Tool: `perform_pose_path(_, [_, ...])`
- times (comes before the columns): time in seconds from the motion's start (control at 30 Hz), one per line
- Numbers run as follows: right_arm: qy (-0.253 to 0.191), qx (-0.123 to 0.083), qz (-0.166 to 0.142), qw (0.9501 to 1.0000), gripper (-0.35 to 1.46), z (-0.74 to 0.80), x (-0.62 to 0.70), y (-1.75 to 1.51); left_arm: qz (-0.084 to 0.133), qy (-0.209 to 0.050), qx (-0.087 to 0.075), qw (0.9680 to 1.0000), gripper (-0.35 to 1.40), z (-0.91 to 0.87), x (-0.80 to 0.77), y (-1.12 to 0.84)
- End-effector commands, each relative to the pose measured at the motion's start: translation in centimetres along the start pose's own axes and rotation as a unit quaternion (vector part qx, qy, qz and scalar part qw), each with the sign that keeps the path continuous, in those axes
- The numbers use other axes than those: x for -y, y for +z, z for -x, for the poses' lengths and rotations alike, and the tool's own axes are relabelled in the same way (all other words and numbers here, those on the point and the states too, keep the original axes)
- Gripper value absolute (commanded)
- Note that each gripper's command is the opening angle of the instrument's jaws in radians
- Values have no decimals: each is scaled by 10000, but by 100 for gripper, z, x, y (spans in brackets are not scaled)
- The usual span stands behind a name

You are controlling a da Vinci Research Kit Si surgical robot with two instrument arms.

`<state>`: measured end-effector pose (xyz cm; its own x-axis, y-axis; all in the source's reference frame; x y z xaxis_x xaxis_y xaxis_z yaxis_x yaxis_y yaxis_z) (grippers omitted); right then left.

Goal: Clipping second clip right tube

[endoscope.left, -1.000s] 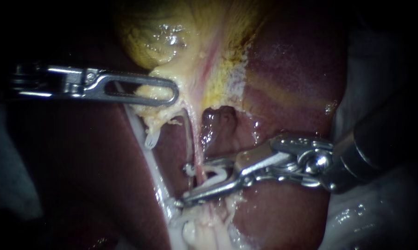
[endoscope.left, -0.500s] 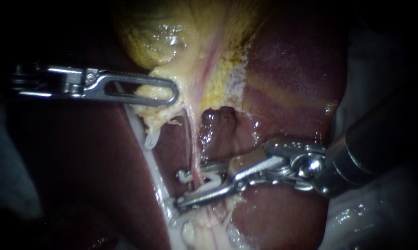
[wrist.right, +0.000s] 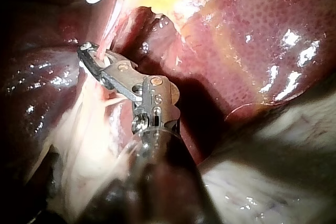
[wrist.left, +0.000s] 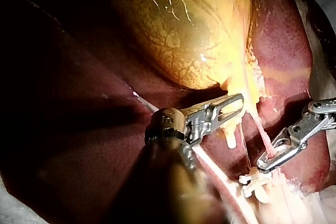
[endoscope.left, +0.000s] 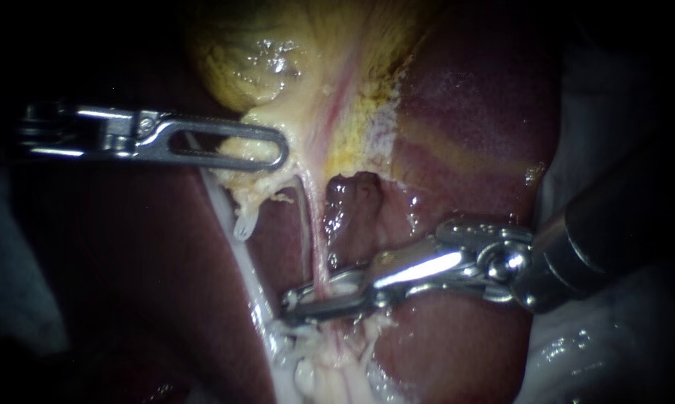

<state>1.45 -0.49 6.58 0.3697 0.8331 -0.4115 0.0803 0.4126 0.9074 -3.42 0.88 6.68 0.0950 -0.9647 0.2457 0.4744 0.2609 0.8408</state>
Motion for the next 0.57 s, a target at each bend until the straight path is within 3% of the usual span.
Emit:
perform_pose_path(0.03, [44,23,7,10000,-35,1,0,1,0,-1,0,10000,-35,0,0,0])
perform_pose_path(0.57, [40,29,-1,10000,-35,2,1,-1,-1,0,-1,10000,-35,0,0,0])
